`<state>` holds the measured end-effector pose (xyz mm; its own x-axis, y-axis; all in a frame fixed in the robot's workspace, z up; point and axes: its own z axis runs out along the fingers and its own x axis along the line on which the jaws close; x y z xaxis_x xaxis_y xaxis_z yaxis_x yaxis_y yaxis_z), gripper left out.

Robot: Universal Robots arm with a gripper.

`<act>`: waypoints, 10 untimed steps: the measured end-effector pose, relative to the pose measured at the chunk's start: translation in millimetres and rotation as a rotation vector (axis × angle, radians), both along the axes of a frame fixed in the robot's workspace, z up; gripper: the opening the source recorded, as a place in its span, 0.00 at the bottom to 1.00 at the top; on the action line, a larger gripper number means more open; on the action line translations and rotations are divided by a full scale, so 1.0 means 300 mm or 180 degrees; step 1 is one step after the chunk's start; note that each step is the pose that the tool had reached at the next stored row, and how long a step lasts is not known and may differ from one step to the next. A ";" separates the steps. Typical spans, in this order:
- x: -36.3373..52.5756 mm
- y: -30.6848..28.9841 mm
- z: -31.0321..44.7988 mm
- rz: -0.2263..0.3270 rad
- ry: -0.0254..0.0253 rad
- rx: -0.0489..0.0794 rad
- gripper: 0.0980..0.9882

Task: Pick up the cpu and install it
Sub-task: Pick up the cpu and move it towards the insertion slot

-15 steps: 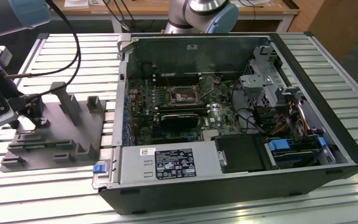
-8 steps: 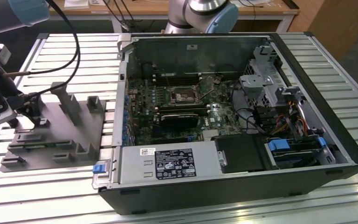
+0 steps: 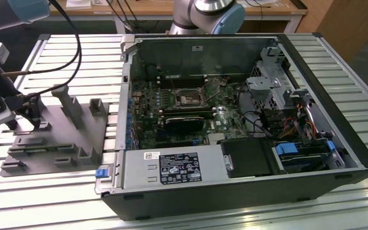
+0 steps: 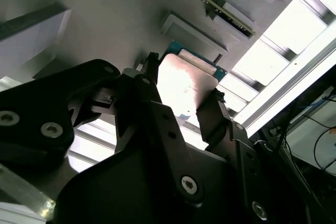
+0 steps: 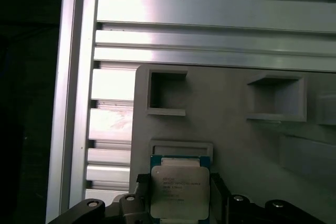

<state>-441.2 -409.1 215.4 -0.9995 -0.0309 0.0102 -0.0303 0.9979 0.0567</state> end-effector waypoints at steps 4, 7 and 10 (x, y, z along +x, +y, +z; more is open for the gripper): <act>0.000 0.000 0.010 0.0000 0.0000 0.0000 0.50; 0.000 0.000 0.018 0.0000 0.0000 0.0000 0.50; 0.000 0.000 0.028 0.0000 0.0000 0.0000 0.50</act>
<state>-441.2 -409.1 223.8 -0.9995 -0.0309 0.0102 -0.0303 0.9979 0.0567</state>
